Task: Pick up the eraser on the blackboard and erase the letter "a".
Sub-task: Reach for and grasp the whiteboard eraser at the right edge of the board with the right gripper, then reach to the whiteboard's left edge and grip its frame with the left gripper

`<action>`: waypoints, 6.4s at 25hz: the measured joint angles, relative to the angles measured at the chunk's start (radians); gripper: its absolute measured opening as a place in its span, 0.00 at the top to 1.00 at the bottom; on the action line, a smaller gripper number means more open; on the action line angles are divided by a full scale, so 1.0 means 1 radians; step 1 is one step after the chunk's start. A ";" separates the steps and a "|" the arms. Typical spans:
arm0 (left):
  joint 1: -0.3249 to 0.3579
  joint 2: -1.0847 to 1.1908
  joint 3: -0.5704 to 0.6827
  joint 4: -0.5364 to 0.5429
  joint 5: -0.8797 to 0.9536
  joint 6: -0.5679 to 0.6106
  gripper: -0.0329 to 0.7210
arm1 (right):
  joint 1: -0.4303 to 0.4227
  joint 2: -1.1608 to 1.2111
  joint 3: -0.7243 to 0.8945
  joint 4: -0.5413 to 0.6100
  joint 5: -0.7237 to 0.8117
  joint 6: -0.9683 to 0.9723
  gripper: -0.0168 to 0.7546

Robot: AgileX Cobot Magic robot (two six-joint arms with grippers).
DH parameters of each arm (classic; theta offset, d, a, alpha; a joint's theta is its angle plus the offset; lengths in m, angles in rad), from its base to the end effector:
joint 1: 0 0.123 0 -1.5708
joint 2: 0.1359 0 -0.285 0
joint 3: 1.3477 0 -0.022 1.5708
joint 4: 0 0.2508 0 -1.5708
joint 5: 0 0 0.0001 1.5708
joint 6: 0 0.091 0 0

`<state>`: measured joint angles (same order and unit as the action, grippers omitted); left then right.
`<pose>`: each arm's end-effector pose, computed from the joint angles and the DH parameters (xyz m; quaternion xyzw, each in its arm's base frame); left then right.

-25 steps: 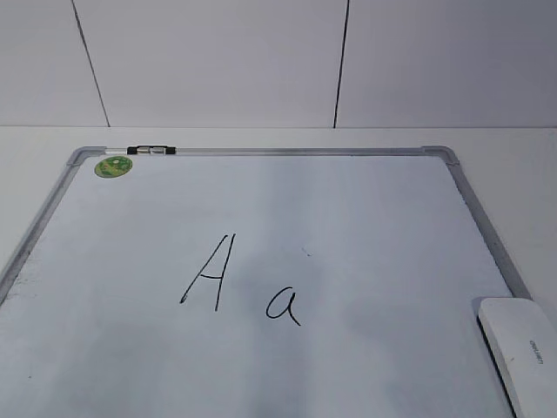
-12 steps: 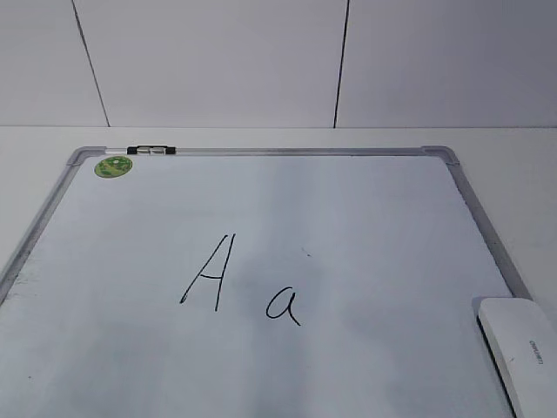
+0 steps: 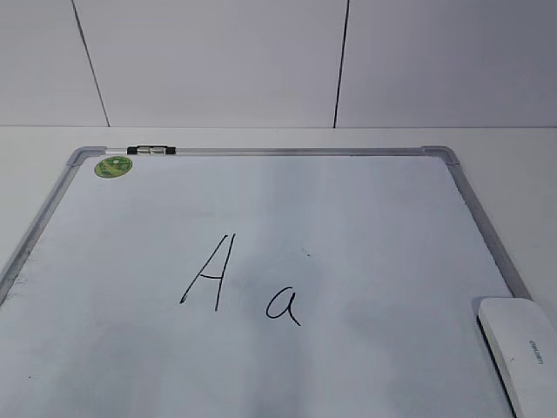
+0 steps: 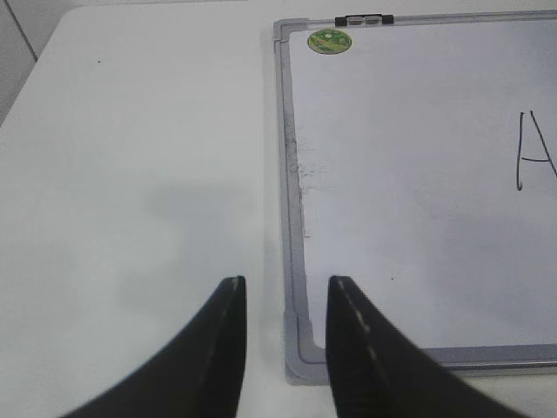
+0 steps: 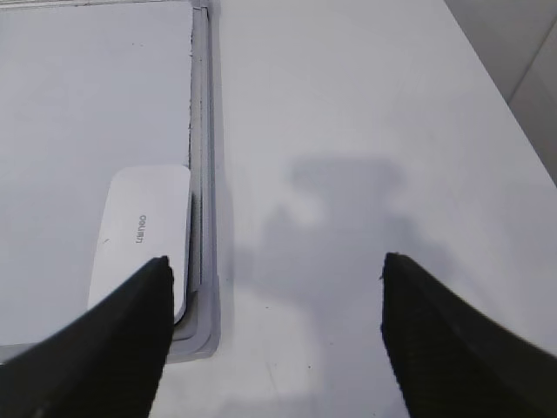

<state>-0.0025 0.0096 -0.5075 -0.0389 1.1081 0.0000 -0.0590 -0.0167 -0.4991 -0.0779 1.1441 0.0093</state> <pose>-0.0063 -0.0032 0.2757 0.0023 0.8657 -0.0200 0.5001 -0.0114 -0.0058 0.2705 0.0331 0.8691 -0.0510 0.4909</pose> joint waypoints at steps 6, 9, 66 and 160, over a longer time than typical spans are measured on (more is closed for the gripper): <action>-0.002 0.000 0.000 -0.002 0.000 0.000 0.65 | 0.000 0.000 0.000 0.000 0.000 0.000 0.21; -0.018 0.000 0.000 -0.002 0.000 0.000 0.65 | 0.000 0.000 0.000 0.000 0.000 0.000 0.21; -0.112 0.000 0.000 -0.002 0.000 0.000 0.59 | 0.034 0.706 -0.140 0.288 -0.007 -0.116 0.10; -0.112 0.000 0.000 -0.039 0.000 -0.006 0.45 | 0.301 1.474 -0.231 0.098 -0.269 0.276 0.13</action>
<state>-0.1142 0.0096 -0.5075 -0.0780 1.1081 -0.0065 0.2416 1.4574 -0.7303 0.0199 0.8748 0.2858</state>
